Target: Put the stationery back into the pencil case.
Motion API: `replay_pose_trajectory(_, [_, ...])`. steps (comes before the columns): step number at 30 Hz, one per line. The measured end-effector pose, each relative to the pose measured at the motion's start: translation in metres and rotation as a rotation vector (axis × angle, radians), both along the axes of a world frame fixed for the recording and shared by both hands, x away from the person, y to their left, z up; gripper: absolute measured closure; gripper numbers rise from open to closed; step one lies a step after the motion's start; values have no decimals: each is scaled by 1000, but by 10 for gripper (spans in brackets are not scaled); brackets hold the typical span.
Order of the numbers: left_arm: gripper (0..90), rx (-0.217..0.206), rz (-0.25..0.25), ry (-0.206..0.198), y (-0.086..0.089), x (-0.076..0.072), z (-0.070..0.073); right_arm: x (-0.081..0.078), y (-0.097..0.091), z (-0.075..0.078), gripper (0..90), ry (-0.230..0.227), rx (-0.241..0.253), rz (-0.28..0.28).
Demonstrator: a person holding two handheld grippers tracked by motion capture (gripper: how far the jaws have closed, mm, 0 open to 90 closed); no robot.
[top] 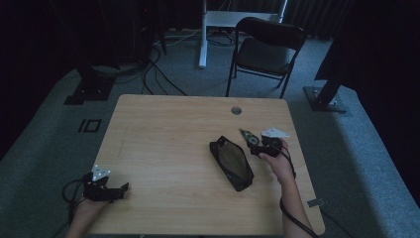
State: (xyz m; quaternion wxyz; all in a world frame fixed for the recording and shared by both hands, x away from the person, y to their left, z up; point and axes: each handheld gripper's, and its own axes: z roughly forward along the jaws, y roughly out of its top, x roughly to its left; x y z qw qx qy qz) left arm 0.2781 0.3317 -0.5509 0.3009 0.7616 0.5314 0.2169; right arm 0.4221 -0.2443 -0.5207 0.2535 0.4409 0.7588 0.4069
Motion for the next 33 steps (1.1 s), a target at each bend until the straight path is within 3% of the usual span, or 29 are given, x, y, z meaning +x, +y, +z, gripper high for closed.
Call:
replay_pose_trajectory(9, [0, 0, 0, 0, 0, 0, 0, 23, 4, -7, 249, 28, -33, 10])
replay_pose_trajectory(11, [0, 0, 0, 0, 0, 0, 0, 27, 4, -10, 266, 38, -23, 2])
replay_pose_trajectory(16, [0, 0, 0, 0, 0, 0, 0, 36, 4, -17, 266, 58, -61, -19])
replay_pose_trajectory(20, [0, 0, 0, 0, 0, 0, 0, 43, 6, -14, 266, 54, -65, -23])
replay_pose_trajectory(29, [0, 0, 0, 0, 0, 0, 0, 55, 13, -19, 322, 103, -74, 7])
replay_pose_trajectory(33, [0, 0, 0, 0, 0, 0, 0, 60, 17, -23, 331, 117, -73, -5])
